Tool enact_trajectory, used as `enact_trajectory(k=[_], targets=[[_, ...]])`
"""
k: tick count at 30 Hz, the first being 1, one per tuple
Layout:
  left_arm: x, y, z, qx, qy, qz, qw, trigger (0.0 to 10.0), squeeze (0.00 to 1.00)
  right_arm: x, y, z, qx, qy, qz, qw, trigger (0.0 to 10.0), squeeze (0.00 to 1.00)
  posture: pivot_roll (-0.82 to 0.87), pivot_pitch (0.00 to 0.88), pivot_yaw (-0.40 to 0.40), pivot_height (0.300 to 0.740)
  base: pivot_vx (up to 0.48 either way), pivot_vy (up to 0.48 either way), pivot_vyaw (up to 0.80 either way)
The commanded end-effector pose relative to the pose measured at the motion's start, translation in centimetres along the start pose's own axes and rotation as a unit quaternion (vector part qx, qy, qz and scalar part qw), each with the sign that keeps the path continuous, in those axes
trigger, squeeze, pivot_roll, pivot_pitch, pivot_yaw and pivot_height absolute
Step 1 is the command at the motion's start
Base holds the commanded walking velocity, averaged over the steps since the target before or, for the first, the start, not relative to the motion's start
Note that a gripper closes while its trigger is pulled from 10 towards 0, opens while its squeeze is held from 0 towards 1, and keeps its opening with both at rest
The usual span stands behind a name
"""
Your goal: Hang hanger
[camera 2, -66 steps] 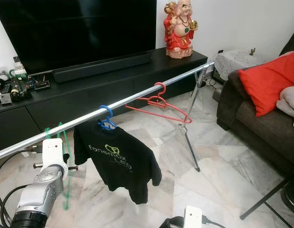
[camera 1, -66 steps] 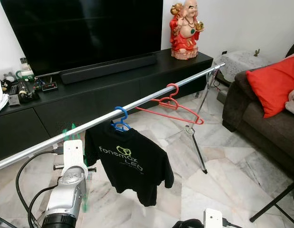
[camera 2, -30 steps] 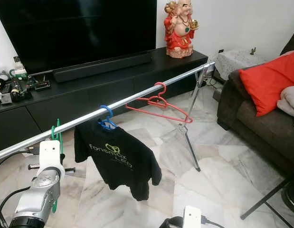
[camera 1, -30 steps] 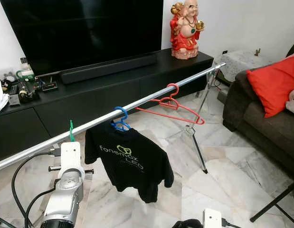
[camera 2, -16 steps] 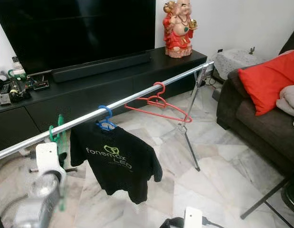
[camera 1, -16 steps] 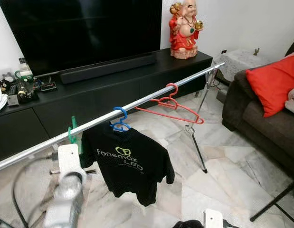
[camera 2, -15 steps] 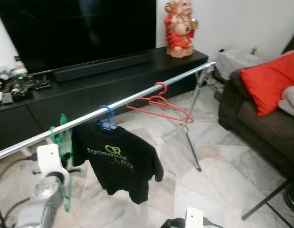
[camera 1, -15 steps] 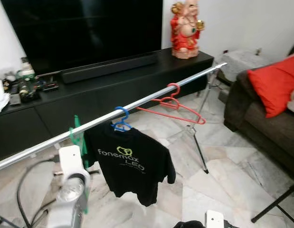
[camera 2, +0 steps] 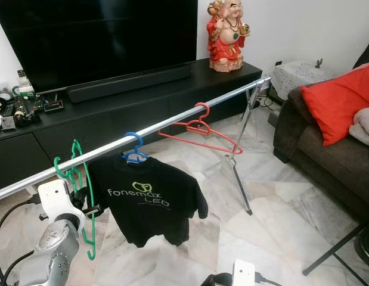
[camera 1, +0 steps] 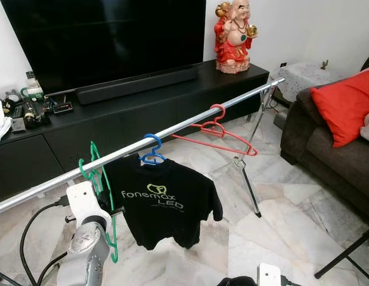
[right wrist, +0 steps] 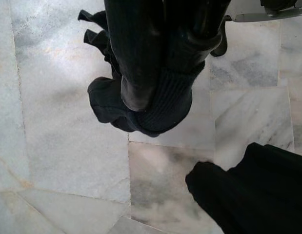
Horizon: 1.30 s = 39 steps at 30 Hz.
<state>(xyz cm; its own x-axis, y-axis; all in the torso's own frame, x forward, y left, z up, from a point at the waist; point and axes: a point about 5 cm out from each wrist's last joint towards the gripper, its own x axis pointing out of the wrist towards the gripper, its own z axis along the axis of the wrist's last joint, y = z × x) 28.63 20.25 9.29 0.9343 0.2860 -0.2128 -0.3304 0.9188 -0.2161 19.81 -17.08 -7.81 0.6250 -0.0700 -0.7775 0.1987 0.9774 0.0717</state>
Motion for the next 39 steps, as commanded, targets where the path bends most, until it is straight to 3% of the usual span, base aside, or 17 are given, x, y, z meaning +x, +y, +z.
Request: enact_trajectory(k=[1,2,3,4,11,19,20,22,26,27,28,31,33,39], targets=[[-0.6,0.6,-0.6,0.088,-0.01,-0.046,0.995,10.0,0.0,0.0,0.0,-0.1,0.002,0.002,0.001,1.0,10.0,0.0,0.14,0.0,0.039,0.74,0.0,0.0,0.0],[-0.6,0.6,-0.6,0.088,-0.01,-0.046,0.995,10.0,0.0,0.0,0.0,-0.1,0.002,0.002,0.001,1.0,10.0,0.0,0.14,0.0,0.039,0.74,0.0,0.0,0.0],[-1.8,1.9,-2.8,0.208,0.011,-0.105,0.972,10.0,0.0,0.0,-0.2,-0.1,0.003,0.003,0.0,1.0,10.0,0.0,0.14,0.0,0.038,0.74,0.0,0.0,0.0],[-2.3,2.9,-4.2,0.25,0.031,-0.117,0.961,10.0,0.0,0.0,-0.2,-0.2,0.003,0.004,-0.001,1.0,10.0,0.0,0.14,0.0,0.038,0.74,0.0,0.0,0.0],[-2.6,3.6,-5.9,0.276,0.056,-0.126,0.951,10.0,0.0,-0.1,-0.3,-0.3,0.004,0.004,-0.003,1.0,10.0,0.0,0.14,0.0,0.035,0.74,0.0,0.0,0.0],[-2.7,3.7,-6.0,0.285,0.049,-0.138,0.947,10.0,0.0,-0.1,-0.3,-0.3,0.004,0.004,-0.003,1.0,10.0,0.0,0.14,0.0,0.035,0.74,0.0,0.0,0.0],[-2.7,4.0,-7.3,0.289,0.073,-0.134,0.945,10.0,0.0,-0.1,-0.4,-0.2,0.005,0.004,-0.004,1.0,10.0,0.0,0.14,0.0,0.032,0.74,0.0,0.0,0.0],[-2.8,5.2,-10.9,0.255,0.16,-0.096,0.949,10.0,0.0,-0.1,-0.6,-0.2,0.005,0.005,-0.005,1.0,10.0,0.0,0.14,0.0,0.034,0.74,0.0,0.0,0.0],[-2.6,5.7,-11.2,0.255,0.17,-0.096,0.947,10.0,0.0,-0.1,-0.7,-0.3,0.006,0.005,-0.006,1.0,10.0,0.0,0.13,0.0,0.038,0.74,0.0,0.0,0.0],[-1.9,6.5,-10.2,0.198,0.163,-0.059,0.965,10.0,0.0,-0.1,-0.8,-0.3,0.008,0.004,-0.009,1.0,10.0,0.0,0.14,0.0,0.035,0.74,0.0,0.0,0.0],[-1.5,6.8,-9.9,0.19,0.17,-0.05,0.966,10.0,0.0,-0.1,-0.9,-0.3,0.01,0.004,-0.01,1.0,10.0,0.0,0.14,0.0,0.035,0.74,0.0,0.0,0.0],[-1.2,7.1,-10.1,0.212,0.191,-0.064,0.956,10.0,0.0,-0.1,-0.9,-0.3,0.011,0.005,-0.012,1.0,10.0,0.0,0.16,0.0,0.033,0.74,0.0,0.0,0.0],[-1.5,7.5,-11.5,0.261,0.217,-0.085,0.937,10.0,0.0,-0.1,-0.9,-0.4,0.011,0.006,-0.013,1.0,10.0,0.0,0.16,0.0,0.034,0.74,0.0,0.0,0.0],[-4.5,9.9,-15.2,0.258,0.307,-0.046,0.915,10.0,0.0,-0.1,-1.0,-0.3,0.016,0.003,-0.015,1.0,10.0,0.0,0.13,0.0,0.044,0.74,0.0,0.0,0.0]])
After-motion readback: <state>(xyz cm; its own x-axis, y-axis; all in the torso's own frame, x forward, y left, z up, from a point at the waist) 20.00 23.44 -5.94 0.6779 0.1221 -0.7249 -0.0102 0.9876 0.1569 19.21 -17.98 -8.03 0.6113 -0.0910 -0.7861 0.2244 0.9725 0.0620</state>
